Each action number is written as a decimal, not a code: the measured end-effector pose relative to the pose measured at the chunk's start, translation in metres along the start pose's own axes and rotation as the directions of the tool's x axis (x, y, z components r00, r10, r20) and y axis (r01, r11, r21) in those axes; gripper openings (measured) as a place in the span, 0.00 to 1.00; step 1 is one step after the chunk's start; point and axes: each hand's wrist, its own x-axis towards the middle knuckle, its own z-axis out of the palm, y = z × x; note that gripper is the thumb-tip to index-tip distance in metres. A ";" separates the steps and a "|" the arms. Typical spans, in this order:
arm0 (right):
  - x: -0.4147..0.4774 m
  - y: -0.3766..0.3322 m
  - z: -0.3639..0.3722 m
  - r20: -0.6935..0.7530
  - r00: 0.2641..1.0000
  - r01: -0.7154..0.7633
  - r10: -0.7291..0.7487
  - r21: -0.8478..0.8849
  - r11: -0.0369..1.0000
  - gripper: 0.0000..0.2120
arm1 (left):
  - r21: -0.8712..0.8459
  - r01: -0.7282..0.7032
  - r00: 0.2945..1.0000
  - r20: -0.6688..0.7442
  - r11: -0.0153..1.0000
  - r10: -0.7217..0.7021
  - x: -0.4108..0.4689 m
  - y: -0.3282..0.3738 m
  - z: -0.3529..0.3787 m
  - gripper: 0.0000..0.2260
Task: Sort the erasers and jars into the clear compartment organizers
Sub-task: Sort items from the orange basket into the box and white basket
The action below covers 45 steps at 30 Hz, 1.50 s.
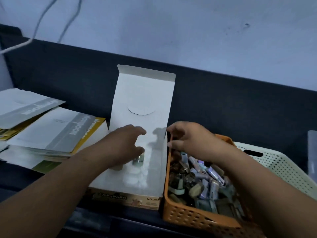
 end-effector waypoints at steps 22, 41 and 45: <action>-0.067 0.056 0.015 0.347 0.916 -0.209 0.200 -0.012 0.978 0.23 | 0.290 -0.410 0.863 0.430 0.865 0.265 0.006 0.087 0.048 0.21; -0.002 -0.004 0.008 -0.038 0.999 0.043 -0.035 0.243 0.969 0.20 | -0.394 0.001 0.990 -0.127 0.919 -0.056 -0.015 0.021 -0.018 0.16; 0.020 -0.020 0.032 0.026 0.995 0.097 -0.101 0.123 0.988 0.21 | -0.324 0.120 0.982 -0.101 0.938 -0.161 -0.019 -0.009 -0.013 0.19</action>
